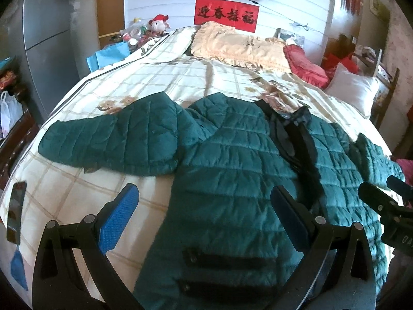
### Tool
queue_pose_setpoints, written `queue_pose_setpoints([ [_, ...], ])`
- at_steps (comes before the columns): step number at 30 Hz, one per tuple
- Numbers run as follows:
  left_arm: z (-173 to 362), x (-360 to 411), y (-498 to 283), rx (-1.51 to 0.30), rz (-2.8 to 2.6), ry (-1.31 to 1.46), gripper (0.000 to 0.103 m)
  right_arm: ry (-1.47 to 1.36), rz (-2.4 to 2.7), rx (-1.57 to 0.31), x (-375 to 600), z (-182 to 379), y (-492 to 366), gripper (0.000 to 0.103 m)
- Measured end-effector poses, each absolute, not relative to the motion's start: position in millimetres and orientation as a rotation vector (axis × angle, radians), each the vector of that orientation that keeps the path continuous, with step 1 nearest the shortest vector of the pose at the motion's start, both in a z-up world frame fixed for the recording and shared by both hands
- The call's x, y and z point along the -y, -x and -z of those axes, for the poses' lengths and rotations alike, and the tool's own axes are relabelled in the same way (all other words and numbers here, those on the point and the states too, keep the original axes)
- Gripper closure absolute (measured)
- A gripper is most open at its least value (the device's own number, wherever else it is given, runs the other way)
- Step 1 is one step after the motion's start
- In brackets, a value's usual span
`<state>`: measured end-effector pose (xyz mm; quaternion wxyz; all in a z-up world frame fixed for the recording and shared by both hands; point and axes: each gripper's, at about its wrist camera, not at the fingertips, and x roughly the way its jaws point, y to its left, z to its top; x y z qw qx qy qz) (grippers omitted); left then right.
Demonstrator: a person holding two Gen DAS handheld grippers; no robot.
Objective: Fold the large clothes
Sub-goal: 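Move the left tool to the sleeve nearest it and grasp it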
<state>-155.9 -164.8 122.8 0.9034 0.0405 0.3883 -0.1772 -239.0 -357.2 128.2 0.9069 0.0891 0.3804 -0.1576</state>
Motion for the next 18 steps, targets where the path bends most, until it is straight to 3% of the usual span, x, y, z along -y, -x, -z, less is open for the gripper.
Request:
queue_pose_setpoints([
  [18,-104,154,68,-0.835,0.245,-0.089,0.001,-0.222,0.294,-0.821,391,-96,133,0.000],
])
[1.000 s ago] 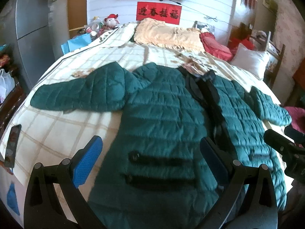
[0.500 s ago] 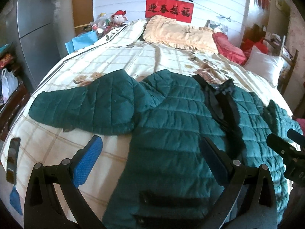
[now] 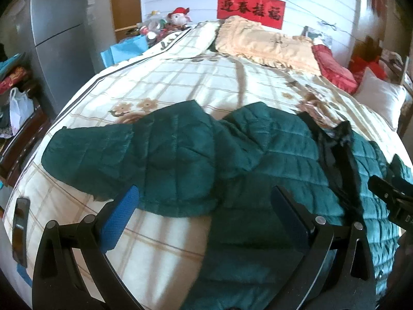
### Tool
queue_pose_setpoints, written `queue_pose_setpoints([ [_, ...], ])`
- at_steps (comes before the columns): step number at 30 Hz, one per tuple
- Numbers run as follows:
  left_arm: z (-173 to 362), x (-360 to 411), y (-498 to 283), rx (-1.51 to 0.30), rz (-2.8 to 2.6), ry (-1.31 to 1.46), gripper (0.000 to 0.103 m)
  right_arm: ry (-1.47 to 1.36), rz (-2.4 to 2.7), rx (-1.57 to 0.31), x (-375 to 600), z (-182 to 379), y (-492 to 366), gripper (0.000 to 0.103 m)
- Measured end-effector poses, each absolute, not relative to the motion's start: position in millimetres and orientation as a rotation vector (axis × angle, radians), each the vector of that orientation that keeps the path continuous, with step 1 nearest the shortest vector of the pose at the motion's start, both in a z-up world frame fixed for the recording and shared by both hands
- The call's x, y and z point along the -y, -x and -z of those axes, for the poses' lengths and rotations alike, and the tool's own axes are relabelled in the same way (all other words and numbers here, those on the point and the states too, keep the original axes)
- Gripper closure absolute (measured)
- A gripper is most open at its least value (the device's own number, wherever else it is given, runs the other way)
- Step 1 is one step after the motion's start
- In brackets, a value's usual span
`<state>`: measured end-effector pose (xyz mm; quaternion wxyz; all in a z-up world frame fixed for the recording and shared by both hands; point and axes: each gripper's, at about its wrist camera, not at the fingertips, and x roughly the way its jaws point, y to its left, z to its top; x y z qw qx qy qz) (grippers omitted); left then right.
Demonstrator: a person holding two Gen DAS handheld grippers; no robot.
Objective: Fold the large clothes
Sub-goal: 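Move the left tool to the sleeve nearest it and grasp it, then lift the grasped sleeve with the left tool and fold it across the jacket body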
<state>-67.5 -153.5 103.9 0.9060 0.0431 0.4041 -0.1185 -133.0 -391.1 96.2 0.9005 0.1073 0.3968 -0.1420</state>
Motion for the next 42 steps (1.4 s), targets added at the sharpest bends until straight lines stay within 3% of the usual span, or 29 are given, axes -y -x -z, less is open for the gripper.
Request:
queue_pose_setpoints([
  [19,-77,104,20,-0.876,0.109,-0.057,0.001,-0.267,0.296,-0.857,403,-63,104,0.000],
  [27,-74,48,-2,-0.858,-0.038,-0.038,0.000,-0.261,0.273,-0.863,396,-62,100,0.000],
  [42,-29,-96,-62,-0.962,-0.362,0.294,0.001,-0.250,0.240,-0.892,384,-60,98,0.000],
])
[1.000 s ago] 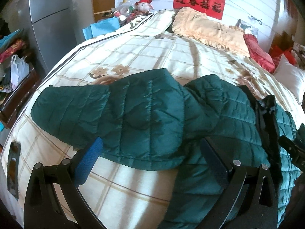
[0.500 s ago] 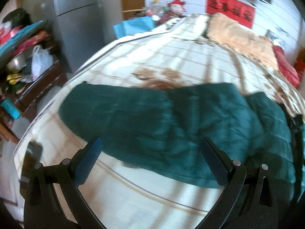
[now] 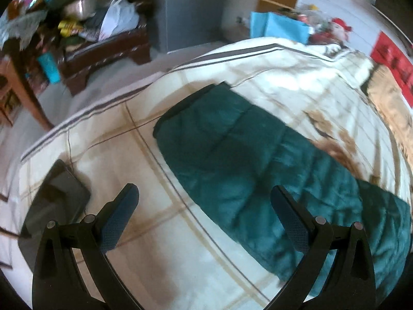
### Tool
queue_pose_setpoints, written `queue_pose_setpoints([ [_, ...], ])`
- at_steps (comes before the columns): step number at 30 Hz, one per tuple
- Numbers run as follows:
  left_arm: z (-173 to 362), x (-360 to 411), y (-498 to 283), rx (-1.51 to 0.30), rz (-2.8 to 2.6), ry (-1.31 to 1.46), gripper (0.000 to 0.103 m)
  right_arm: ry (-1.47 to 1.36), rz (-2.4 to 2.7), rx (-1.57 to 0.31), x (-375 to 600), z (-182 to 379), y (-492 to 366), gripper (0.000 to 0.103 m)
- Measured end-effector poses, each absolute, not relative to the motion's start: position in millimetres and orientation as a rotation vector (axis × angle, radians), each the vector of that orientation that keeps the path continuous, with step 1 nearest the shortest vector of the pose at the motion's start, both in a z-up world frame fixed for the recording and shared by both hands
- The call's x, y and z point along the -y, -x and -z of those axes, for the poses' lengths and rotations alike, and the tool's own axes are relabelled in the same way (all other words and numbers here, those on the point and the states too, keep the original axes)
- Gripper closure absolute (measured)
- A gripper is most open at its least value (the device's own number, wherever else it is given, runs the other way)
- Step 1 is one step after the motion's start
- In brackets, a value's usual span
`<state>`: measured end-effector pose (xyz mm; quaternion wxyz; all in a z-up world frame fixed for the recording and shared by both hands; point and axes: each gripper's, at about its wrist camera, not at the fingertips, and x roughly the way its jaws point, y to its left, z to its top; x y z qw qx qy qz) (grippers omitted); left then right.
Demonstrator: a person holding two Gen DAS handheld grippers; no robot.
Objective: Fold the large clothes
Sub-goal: 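Lift the grasped sleeve with the left tool and fold it across the jacket body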
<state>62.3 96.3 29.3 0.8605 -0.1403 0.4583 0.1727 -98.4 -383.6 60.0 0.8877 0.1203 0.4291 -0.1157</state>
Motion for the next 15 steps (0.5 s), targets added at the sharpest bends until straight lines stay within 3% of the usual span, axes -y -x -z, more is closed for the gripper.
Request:
queue_pose_setpoints([
  [7,-22,-113,-78,-0.925,-0.346,0.374,0.006,-0.241,0.246,-0.907,385,-59,98,0.000],
  [10,-20,-118,-85,-0.918,-0.318,0.408,0.024,-0.241,0.250,-0.911,387,-59,98,0.000],
  [13,-19,-117,-94,-0.915,-0.293,0.401,0.029,-0.254,0.251,-0.916,388,-58,100,0.000],
  [15,-20,-117,-95,-0.904,-0.287,0.402,0.037,-0.252,0.252,-0.919,388,-58,101,0.000],
])
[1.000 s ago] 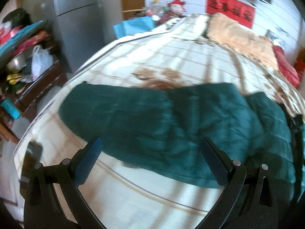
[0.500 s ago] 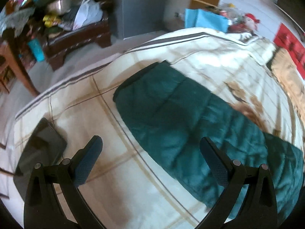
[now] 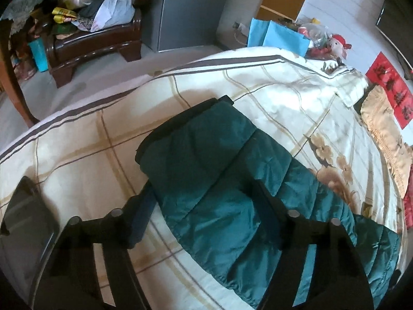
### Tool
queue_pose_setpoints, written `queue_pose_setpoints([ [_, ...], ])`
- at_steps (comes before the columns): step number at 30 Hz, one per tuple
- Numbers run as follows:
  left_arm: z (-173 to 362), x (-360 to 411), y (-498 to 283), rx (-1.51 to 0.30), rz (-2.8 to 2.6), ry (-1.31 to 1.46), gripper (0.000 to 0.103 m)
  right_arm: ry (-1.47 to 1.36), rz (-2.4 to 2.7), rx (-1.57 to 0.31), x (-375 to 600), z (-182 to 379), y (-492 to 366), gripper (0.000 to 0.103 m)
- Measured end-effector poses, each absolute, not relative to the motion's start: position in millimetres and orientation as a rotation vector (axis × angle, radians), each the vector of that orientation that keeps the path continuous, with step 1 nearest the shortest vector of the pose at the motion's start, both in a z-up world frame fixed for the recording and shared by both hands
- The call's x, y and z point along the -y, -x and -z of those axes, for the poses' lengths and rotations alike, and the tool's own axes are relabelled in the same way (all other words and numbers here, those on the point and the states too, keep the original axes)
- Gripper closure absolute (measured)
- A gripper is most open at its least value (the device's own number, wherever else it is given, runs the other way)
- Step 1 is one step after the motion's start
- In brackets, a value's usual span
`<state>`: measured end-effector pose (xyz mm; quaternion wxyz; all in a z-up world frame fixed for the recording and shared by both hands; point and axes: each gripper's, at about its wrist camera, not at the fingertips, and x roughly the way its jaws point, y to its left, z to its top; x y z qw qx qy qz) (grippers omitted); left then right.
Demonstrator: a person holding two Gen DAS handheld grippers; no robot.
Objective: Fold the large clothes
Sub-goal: 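Lift the grasped sleeve with the left tool and fold it across the jacket body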
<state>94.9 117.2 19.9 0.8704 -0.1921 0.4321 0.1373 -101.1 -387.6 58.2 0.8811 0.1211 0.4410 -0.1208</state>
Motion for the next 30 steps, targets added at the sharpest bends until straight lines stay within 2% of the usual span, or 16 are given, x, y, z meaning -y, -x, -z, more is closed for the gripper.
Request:
queue_pose_setpoints([
  [3,-20,-119,-97,-0.890,-0.273,0.400,0.055,-0.243,0.255,-0.923,388,-58,103,0.000],
  [4,-20,-120,-97,-0.889,-0.273,0.399,0.066,-0.241,0.259,-0.924,389,-58,103,0.000],
  [8,-24,-123,-94,-0.884,-0.247,0.410,0.083,-0.233,0.283,-0.927,396,-57,103,0.000],
  [14,-43,-119,-81,-0.843,-0.196,0.405,0.089,-0.250,0.307,-0.926,405,-58,107,0.000],
  [20,-75,-105,-59,-0.777,-0.068,0.410,0.090,-0.242,0.308,-0.920,405,-61,109,0.000],
  [30,-113,-44,-18,-0.738,0.236,0.414,0.094,-0.247,0.317,-0.900,407,-69,125,0.000],
])
